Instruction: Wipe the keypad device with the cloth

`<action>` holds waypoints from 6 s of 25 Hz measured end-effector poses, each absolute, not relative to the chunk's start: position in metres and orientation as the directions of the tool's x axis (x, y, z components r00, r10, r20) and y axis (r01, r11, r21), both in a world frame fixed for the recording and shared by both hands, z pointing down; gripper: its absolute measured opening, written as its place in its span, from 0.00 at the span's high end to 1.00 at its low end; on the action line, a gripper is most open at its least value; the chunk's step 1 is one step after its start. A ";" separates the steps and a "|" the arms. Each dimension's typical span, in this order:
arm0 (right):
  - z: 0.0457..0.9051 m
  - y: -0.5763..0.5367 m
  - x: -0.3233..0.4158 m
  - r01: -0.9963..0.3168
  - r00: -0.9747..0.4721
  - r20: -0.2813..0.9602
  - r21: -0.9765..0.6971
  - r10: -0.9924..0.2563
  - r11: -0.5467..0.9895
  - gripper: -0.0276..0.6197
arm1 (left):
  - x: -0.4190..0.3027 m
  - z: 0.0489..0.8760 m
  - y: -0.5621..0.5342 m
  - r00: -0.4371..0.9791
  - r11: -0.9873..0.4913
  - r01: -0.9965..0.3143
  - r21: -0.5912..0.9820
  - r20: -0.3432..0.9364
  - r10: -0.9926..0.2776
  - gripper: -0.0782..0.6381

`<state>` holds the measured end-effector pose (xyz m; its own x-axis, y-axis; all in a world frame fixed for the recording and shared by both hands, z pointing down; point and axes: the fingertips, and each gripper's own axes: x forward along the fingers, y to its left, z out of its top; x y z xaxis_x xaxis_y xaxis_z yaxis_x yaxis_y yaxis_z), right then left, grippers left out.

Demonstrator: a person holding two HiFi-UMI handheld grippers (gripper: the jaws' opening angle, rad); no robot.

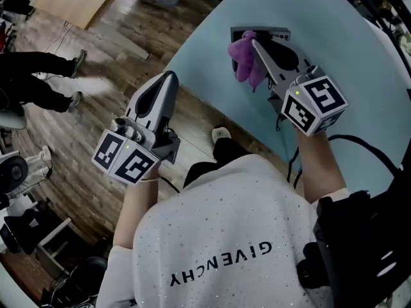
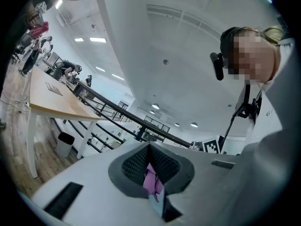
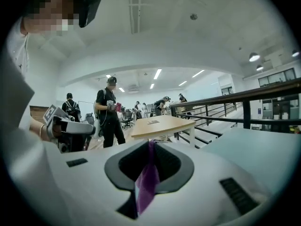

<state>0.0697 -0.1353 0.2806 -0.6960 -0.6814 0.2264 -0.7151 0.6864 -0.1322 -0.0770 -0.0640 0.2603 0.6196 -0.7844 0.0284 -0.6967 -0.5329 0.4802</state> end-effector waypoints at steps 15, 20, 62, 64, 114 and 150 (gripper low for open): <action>0.362 -0.167 0.059 -0.791 -0.612 0.338 -0.254 -0.715 0.557 0.90 | -0.044 0.340 -0.108 0.740 -0.565 -0.628 0.536 0.184 -0.647 0.89; 0.362 -0.183 0.057 -0.831 -0.555 0.346 -0.250 -0.756 0.496 0.90 | -0.031 0.338 -0.132 0.811 -0.621 -0.559 0.549 0.206 -0.548 0.89; 0.392 -0.165 0.235 -0.931 -0.297 0.294 -0.299 -0.908 0.207 0.89 | 0.026 0.359 -0.099 0.800 -0.573 -0.571 0.589 0.243 -0.548 0.89; 0.389 -0.150 0.231 -0.903 -0.355 0.244 -0.339 -0.903 0.264 0.89 | 0.037 0.366 -0.088 0.802 -0.585 -0.571 0.576 0.241 -0.546 0.89; 0.397 -0.183 0.203 -0.931 -0.365 0.355 -0.140 -0.861 0.337 0.89 | 0.036 0.347 -0.116 0.784 -0.537 -0.580 0.613 0.240 -0.572 0.89; 0.399 -0.156 0.102 -0.783 -0.619 0.342 -0.202 -0.707 0.588 0.89 | 0.019 0.337 -0.118 0.748 -0.509 -0.609 0.608 0.229 -0.622 0.89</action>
<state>0.1016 -0.1558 0.3994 -0.6194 -0.7068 0.3418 -0.7829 0.5883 -0.2023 0.0195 -0.1178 0.3368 0.7485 -0.6222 0.2294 -0.6094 -0.5089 0.6079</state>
